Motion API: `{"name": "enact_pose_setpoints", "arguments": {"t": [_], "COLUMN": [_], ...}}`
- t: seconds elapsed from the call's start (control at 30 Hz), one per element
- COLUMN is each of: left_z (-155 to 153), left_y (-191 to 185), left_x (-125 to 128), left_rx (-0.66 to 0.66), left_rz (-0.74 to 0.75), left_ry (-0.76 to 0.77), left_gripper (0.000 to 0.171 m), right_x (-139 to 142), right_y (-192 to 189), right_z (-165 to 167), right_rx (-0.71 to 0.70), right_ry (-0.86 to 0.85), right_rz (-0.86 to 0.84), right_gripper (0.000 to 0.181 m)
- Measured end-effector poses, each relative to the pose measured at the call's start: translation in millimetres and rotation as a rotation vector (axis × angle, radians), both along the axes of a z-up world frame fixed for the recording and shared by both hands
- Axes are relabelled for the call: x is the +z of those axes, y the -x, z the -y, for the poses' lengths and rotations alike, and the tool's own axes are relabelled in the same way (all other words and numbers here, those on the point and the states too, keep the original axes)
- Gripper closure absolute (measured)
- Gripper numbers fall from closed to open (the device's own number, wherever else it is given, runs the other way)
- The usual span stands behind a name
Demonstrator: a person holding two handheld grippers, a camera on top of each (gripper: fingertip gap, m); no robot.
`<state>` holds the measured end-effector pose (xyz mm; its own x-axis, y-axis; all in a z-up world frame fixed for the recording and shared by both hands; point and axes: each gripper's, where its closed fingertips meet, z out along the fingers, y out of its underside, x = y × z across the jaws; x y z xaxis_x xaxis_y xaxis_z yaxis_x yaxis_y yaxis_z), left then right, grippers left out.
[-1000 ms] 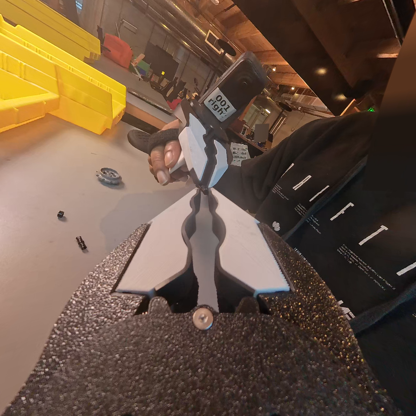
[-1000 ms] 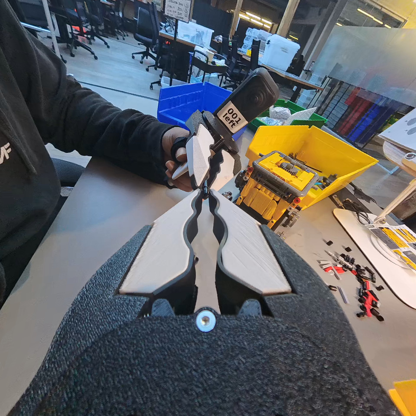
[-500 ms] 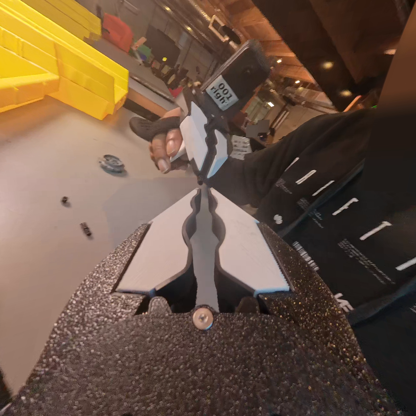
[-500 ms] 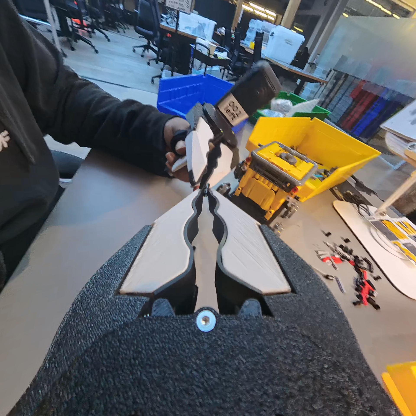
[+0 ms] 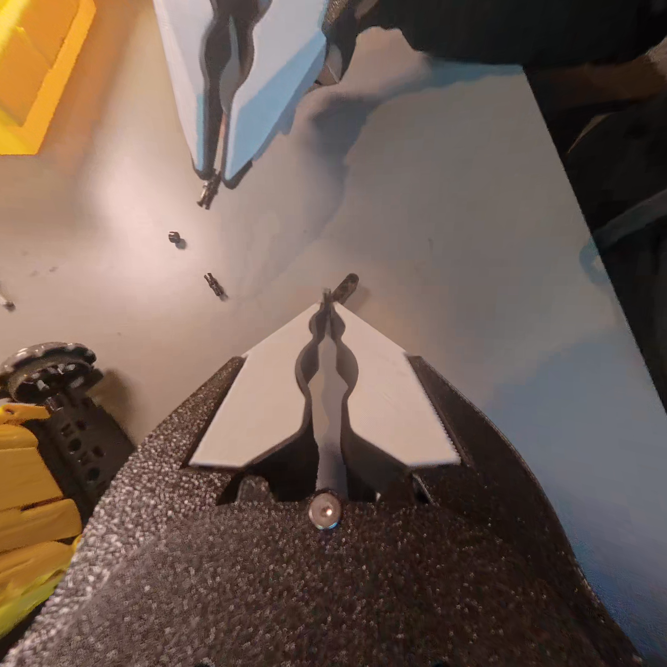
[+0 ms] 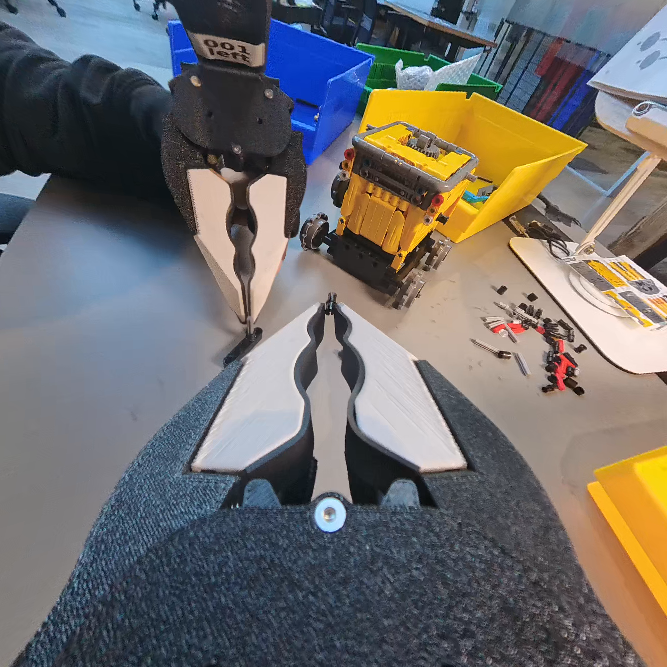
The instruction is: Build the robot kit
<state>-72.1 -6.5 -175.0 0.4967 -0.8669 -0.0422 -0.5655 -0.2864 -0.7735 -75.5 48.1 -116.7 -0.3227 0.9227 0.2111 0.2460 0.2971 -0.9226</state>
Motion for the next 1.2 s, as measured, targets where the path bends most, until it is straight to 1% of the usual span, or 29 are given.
{"name": "enact_pose_setpoints", "arguments": {"t": [0.1,0.17,0.23,0.3,0.37,0.4,0.47,0.53,0.57,0.63,0.7,0.83,0.9,1.0,1.1,1.2], "left_z": [5.2,10.5,6.2,0.8,-0.8,-0.7,-1.5,-4.9,-5.7,-6.2,-10.8,-19.9,-23.1,-25.6,-27.2,-28.6], "left_y": [3.7,1.0,4.0,6.7,3.0,-1.5,-8.6,-7.5,-7.2,-7.4,-4.5,-3.0,-4.0,-5.8,-4.4,-0.3], "left_x": [-3.2,-1.1,3.6,10.1,14.0,14.7,10.3,1.1,-0.4,2.4,9.3,34.6,46.1,62.6,71.7,76.4], "left_rx": [-0.057,-0.091,-0.058,-0.013,-0.004,-0.013,-0.028,-0.026,-0.029,-0.032,-0.008,0.036,0.06,0.093,0.115,0.133], "left_rz": [-0.073,-0.062,-0.037,0.019,0.06,0.065,0.021,-0.067,-0.089,-0.091,-0.09,-0.036,0.008,0.131,0.248,0.289], "left_ry": [-0.06,-0.062,-0.062,-0.039,-0.029,-0.038,-0.058,-0.082,-0.099,-0.132,-0.196,-0.348,-0.397,-0.409,-0.362,-0.356], "left_gripper": [0.171,0.171,0.171,0.163,0.154,0.152,0.155,0.168,0.169,0.169,0.169,0.169,0.169,0.169,0.169,0.17], "right_x": [-1.8,-4.0,-6.5,-8.7,-11.2,-13.7,-20.9,-32.6,-39.1,-51.7,-64.3,-70.9,-72.2,-72.5,-72.4,-72.2], "right_y": [-0.8,-2.3,-3.9,-5.1,-5.7,-6.3,-7.2,-8.6,-9.7,-12.2,-14.9,-14.7,-14.8,-14.8,-15.0,-15.4], "right_z": [-0.2,2.3,5.6,7.5,8.5,9.4,9.8,8.2,7.5,5.4,2.0,0.8,1.0,0.9,0.8,0.1], "right_rx": [0.001,0.015,0.033,0.043,0.048,0.054,0.059,0.051,0.048,0.037,0.021,0.003,0.002,-0.003,-0.005,-0.008], "right_ry": [-0.004,-0.005,-0.001,-0.009,-0.014,-0.015,-0.031,-0.059,-0.074,-0.111,-0.162,-0.229,-0.254,-0.255,-0.251,-0.25], "right_rz": [0.008,0.022,0.037,0.051,0.064,0.079,0.114,0.171,0.203,0.266,0.33,0.37,0.377,0.377,0.374,0.373], "right_gripper": [0.176,0.176,0.176,0.176,0.176,0.176,0.176,0.176,0.176,0.176,0.177,0.177,0.177,0.176,0.176,0.175]}}
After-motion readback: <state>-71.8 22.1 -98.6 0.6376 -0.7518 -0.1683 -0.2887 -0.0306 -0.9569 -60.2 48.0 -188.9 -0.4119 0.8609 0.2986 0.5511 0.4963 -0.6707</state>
